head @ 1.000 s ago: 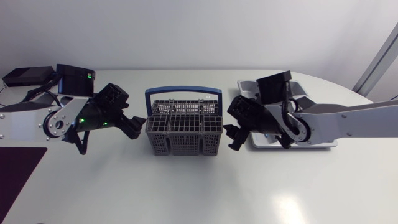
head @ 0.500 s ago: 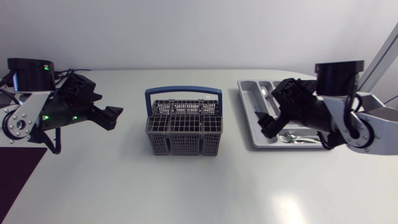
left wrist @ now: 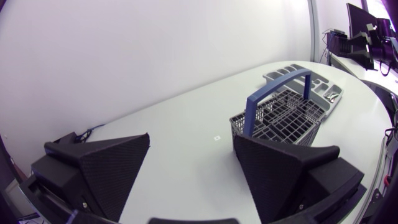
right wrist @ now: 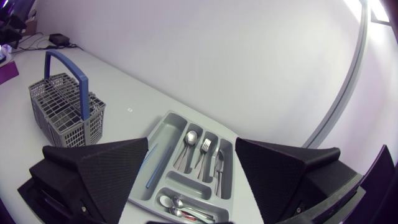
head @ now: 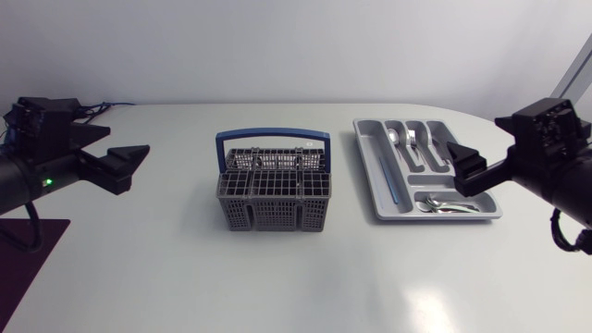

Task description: Unload the cutlery basket into the drawer organizer.

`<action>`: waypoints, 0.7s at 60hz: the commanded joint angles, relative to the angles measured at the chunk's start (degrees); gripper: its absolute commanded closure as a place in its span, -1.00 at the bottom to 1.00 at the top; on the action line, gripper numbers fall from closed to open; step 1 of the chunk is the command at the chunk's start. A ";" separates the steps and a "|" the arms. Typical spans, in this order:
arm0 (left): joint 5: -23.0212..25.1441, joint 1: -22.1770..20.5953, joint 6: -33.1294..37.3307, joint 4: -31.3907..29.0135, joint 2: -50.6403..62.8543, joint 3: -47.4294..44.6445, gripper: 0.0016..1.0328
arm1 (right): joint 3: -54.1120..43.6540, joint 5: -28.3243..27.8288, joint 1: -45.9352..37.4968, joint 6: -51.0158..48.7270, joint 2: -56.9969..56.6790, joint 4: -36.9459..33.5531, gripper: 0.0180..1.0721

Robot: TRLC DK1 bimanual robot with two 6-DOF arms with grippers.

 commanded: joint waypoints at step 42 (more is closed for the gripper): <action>2.28 3.26 -4.32 -3.14 -21.66 -11.64 -0.90 | -11.68 -0.85 -4.60 5.20 -28.62 -9.47 -0.93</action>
